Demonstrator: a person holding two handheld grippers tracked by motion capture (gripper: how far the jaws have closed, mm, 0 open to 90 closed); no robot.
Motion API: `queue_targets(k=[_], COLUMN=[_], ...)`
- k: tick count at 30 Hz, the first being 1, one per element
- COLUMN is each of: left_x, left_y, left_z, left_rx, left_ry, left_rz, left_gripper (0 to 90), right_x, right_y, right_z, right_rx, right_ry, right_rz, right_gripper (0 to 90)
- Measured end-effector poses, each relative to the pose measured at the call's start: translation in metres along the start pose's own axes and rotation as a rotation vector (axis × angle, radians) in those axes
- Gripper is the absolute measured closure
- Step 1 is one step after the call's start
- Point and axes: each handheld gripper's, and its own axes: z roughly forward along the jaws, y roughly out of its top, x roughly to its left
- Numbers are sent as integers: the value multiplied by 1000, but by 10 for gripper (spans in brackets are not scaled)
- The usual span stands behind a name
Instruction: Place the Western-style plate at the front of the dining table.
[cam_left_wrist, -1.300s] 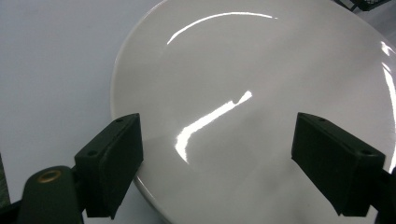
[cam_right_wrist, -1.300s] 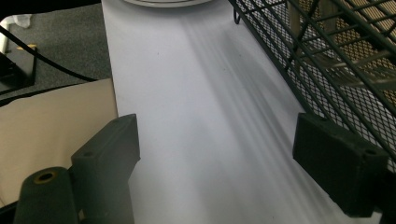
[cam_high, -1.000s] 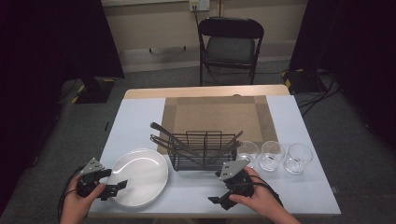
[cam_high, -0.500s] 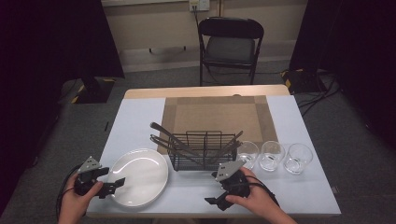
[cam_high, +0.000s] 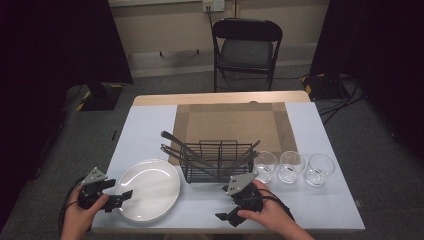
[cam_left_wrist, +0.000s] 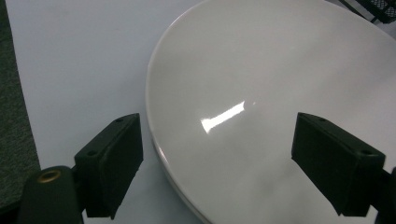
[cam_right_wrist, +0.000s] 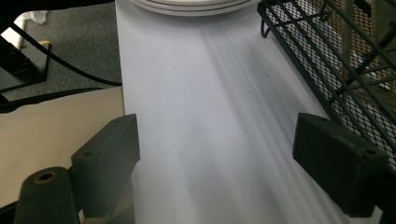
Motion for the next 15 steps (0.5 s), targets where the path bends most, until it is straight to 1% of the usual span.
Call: queue_targets(k=[3, 10, 15], left_x=[1, -1, 0], left_y=[0, -1, -1], left_z=[-1, 1, 1], left_rx=[-16, 0, -4], left_ry=[-4, -9, -10], left_rz=[-20, -2, -10], left_gripper=[163, 163, 163], right_x=[1, 2, 2], right_y=[1, 3, 4], right_z=[4, 11, 14], right_rx=[1, -3, -4], right_ry=[5, 19, 24], right_rz=[-1, 1, 2], right_gripper=[140, 140, 140])
